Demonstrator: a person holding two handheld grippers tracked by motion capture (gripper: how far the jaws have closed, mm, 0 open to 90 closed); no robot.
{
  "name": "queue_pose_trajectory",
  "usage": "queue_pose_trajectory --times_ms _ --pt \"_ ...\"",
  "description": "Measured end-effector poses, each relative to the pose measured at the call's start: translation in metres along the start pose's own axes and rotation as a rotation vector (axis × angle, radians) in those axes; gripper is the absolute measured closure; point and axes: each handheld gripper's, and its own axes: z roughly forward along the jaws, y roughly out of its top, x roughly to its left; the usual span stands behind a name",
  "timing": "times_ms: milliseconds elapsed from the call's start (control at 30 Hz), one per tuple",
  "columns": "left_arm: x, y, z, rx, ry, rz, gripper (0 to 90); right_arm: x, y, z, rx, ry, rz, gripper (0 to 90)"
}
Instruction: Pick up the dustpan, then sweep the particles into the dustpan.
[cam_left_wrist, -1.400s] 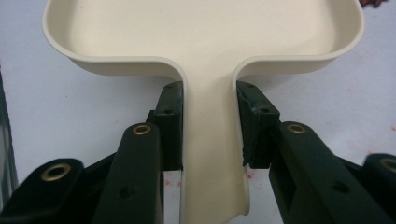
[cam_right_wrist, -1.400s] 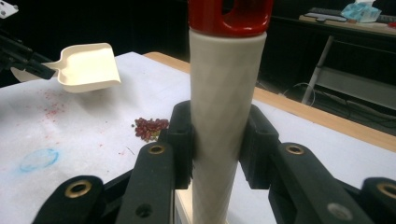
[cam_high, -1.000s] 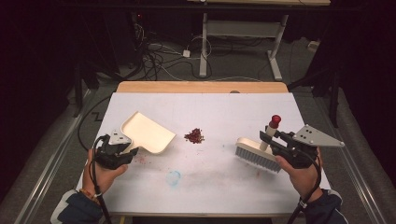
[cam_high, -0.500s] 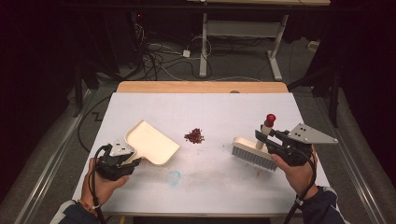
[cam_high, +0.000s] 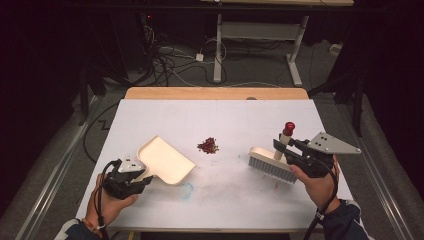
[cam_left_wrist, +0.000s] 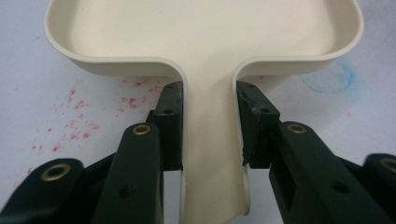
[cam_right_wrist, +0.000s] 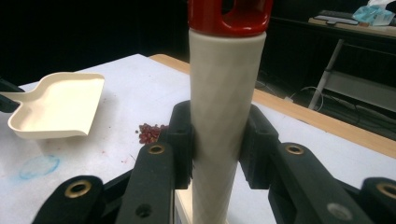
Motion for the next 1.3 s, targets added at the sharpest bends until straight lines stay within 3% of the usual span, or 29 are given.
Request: queue_pose_trajectory --times_ms 200,433,700,1300 --pt "-0.003 0.002 0.002 0.010 -0.031 0.018 63.8 0.001 0.000 0.001 -0.008 0.003 -0.006 69.9" --pt "-0.003 0.001 0.007 0.024 -0.057 0.013 63.8 0.002 0.000 -0.001 -0.006 -0.003 -0.013 69.9" --pt "-0.003 0.000 0.017 0.064 -0.062 0.005 63.8 0.001 0.000 -0.003 -0.012 -0.007 -0.012 69.9" --pt "-0.003 0.002 0.028 0.082 -0.071 -0.001 63.8 0.002 0.002 0.001 -0.022 -0.010 -0.024 69.9"
